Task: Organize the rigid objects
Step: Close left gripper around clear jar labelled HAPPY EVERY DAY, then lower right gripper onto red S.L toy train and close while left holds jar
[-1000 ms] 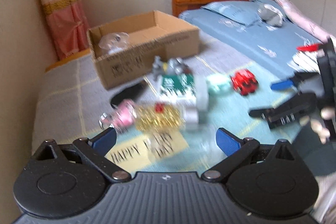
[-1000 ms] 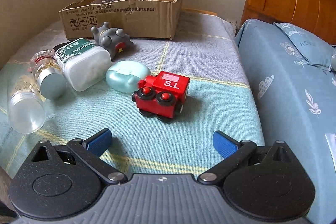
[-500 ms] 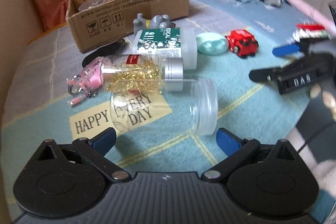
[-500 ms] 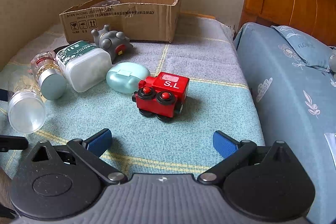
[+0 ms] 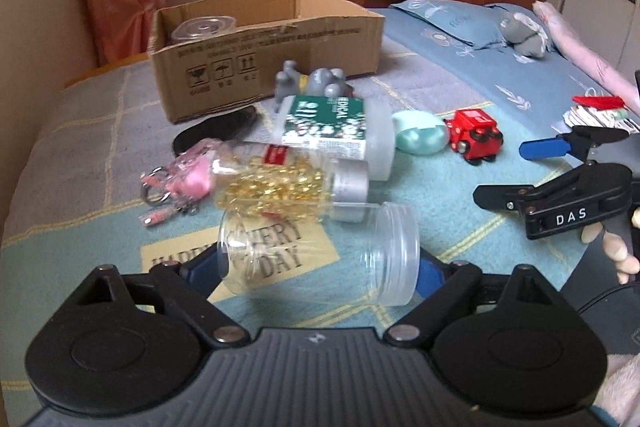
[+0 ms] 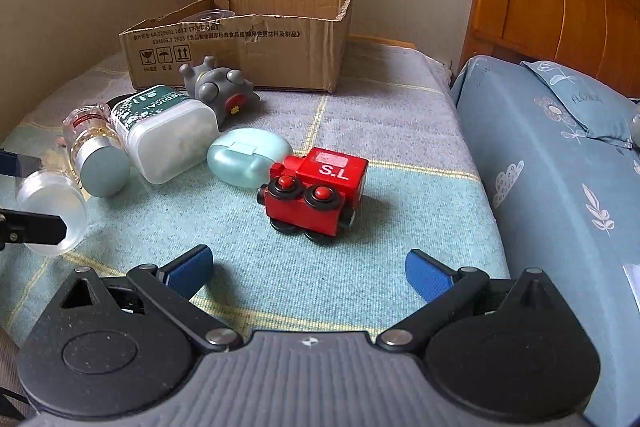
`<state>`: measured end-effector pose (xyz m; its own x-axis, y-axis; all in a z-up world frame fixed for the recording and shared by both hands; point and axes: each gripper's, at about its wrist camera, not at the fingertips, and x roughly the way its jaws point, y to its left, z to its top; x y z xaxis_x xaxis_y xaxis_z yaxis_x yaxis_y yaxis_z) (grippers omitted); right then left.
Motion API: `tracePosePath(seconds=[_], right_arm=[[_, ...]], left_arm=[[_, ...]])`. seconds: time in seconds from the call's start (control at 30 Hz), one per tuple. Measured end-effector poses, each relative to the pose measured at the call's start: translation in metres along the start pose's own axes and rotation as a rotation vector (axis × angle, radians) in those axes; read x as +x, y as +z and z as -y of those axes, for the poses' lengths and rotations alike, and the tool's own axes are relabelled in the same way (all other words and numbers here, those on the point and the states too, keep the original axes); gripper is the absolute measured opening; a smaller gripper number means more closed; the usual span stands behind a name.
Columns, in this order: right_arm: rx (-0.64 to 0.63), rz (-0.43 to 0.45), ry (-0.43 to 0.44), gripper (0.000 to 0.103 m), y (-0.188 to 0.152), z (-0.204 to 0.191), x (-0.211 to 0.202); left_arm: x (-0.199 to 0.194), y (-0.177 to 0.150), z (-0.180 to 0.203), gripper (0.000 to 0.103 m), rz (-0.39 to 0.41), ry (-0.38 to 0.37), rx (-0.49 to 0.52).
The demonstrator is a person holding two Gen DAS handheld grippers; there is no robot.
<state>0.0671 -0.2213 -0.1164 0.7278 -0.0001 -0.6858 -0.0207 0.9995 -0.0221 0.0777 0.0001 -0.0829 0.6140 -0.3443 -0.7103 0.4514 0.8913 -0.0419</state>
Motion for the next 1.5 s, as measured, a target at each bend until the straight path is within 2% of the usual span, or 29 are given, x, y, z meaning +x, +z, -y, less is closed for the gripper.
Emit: tracePosePath(seconds=[0.13, 0.3, 0.7, 0.77, 1.37, 1.5], right_arm=[[-0.004, -0.005, 0.006, 0.103, 0.006, -0.004, 0.007], [-0.005, -0.011, 0.003, 0.103, 0.021, -0.009, 0.022], [0.122, -0.043, -0.129, 0.103, 0.018, 0.027, 0.019], [0.116, -0.043, -0.129, 0.103, 0.017, 0.026, 0.019], [-0.063, 0.025, 0.063, 0.103, 0.026, 0.011, 0.034], [-0.069, -0.004, 0.066, 0.103, 0.032, 0.013, 0.034]], left_arm=[[-0.006, -0.005, -0.016, 0.092, -0.007, 0.043, -0.063], [-0.01, -0.011, -0.033, 0.092, -0.012, 0.062, -0.117], [-0.009, -0.011, -0.036, 0.092, -0.005, 0.068, -0.111], [-0.008, -0.011, -0.036, 0.092, -0.004, 0.067, -0.111], [0.0, -0.012, -0.035, 0.092, -0.033, 0.079, -0.131], [-0.001, -0.01, -0.035, 0.092, -0.03, 0.087, -0.126]])
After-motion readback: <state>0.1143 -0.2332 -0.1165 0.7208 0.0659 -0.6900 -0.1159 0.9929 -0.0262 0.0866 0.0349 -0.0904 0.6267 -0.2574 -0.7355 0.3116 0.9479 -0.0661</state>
